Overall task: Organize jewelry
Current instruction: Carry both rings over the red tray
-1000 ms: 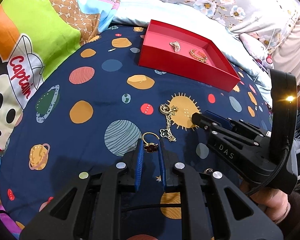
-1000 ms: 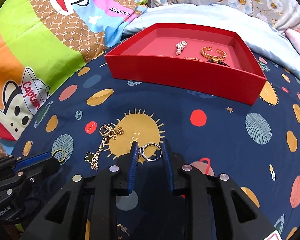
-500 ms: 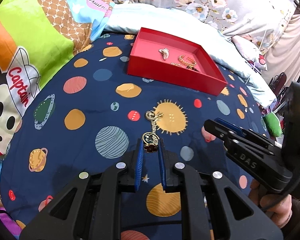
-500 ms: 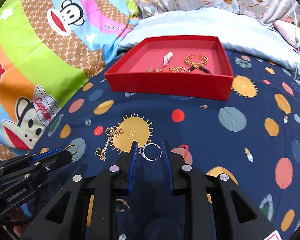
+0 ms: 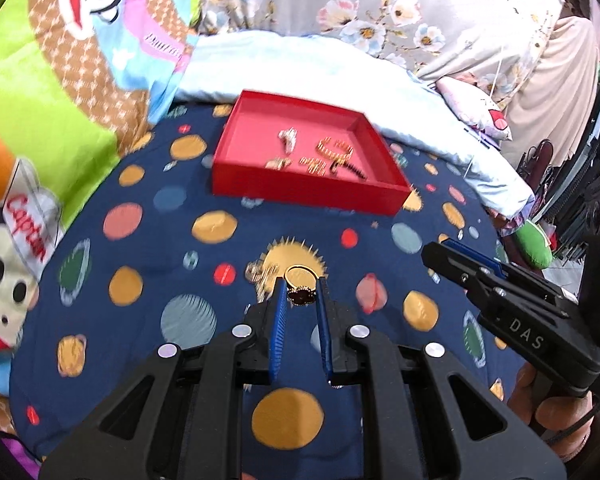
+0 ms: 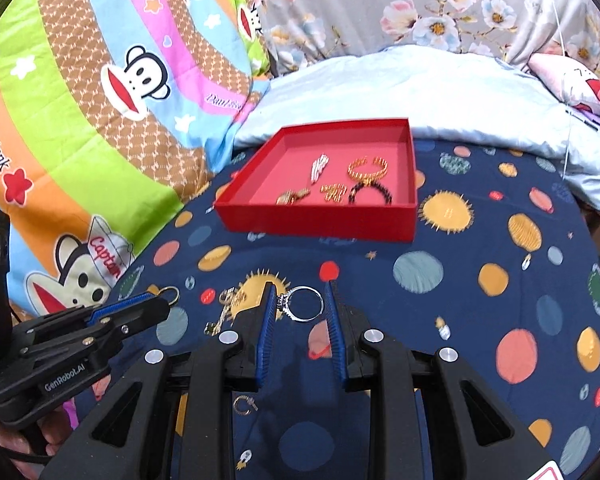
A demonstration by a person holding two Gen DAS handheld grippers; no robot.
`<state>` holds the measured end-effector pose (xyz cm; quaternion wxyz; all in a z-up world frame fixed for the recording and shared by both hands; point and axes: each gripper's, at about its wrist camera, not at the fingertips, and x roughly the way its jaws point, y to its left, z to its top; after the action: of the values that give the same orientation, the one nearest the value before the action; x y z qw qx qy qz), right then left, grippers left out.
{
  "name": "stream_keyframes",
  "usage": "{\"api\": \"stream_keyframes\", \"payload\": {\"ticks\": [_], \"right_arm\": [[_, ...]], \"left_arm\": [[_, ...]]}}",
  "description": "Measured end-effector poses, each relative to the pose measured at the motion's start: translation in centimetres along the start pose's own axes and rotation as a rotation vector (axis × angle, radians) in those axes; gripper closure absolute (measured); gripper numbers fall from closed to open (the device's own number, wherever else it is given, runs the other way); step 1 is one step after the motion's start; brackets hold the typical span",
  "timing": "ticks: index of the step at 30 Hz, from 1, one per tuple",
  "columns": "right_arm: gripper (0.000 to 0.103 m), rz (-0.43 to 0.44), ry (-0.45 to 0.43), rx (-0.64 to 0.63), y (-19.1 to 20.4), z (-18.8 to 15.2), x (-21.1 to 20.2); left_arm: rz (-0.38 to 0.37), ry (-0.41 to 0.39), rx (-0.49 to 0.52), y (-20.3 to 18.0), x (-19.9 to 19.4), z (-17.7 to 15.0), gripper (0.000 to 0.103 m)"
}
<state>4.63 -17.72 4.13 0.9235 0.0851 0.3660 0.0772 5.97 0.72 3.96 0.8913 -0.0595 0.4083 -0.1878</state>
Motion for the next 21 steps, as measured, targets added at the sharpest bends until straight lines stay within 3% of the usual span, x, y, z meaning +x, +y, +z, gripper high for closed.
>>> {"api": "stream_keyframes", "payload": {"ticks": [8,21], "right_arm": [[0.080,-0.011,-0.053,-0.011,-1.5,3.9,0.6],[0.080,-0.030,-0.043,0.031,-4.8,10.9,8.2]], "left_arm": [[0.000,-0.077,0.068,-1.6,1.1,5.1,0.089],[0.061,-0.098,0.072,-0.3,8.2,13.5,0.089]]}}
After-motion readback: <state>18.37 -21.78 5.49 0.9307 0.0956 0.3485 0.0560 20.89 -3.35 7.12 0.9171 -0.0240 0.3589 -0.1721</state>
